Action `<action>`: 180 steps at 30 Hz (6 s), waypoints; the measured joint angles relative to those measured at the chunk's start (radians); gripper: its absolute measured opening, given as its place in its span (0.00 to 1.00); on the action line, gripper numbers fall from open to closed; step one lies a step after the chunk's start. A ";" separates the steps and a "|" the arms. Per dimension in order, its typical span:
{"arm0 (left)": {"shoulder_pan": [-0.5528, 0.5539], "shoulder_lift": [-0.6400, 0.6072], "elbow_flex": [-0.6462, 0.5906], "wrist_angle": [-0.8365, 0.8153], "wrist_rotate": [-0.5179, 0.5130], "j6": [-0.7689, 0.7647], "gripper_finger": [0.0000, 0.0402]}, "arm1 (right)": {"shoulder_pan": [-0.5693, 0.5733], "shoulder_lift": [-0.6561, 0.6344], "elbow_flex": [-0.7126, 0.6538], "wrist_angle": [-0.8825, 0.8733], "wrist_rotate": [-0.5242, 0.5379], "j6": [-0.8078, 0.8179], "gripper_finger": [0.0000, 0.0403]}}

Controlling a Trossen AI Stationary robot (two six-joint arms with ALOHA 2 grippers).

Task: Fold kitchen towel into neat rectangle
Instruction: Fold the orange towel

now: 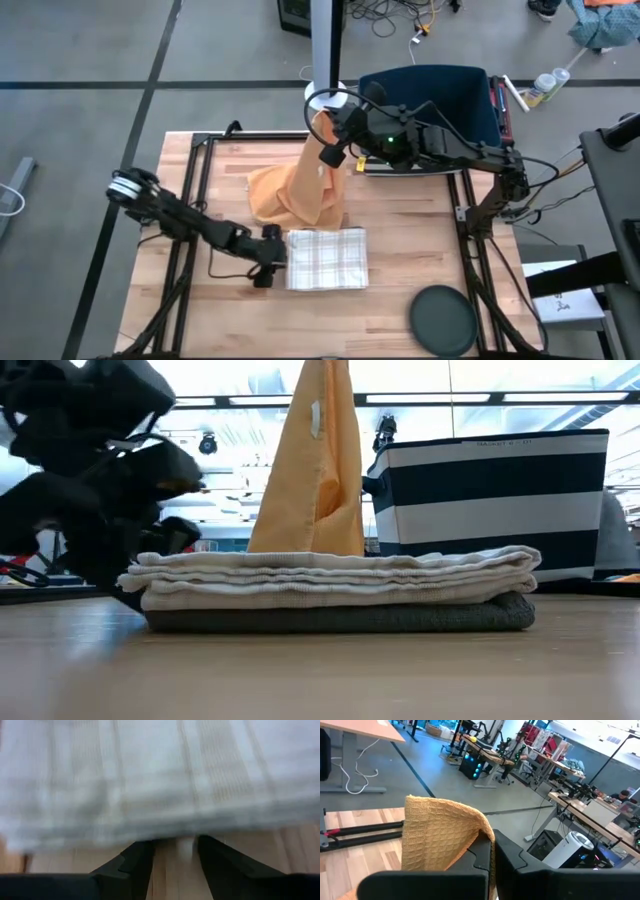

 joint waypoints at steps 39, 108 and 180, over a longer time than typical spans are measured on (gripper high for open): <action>0.263 0.507 0.751 -0.163 0.393 0.449 0.38 | 0.000 0.000 0.000 -0.038 0.001 0.025 0.00; 0.339 0.179 0.111 0.142 -0.289 0.556 0.03 | -0.035 0.000 -0.028 -0.091 0.005 0.041 0.00; 0.334 -0.780 1.216 -0.747 -0.139 0.593 0.00 | -0.042 0.002 0.278 0.225 -0.392 -0.325 0.00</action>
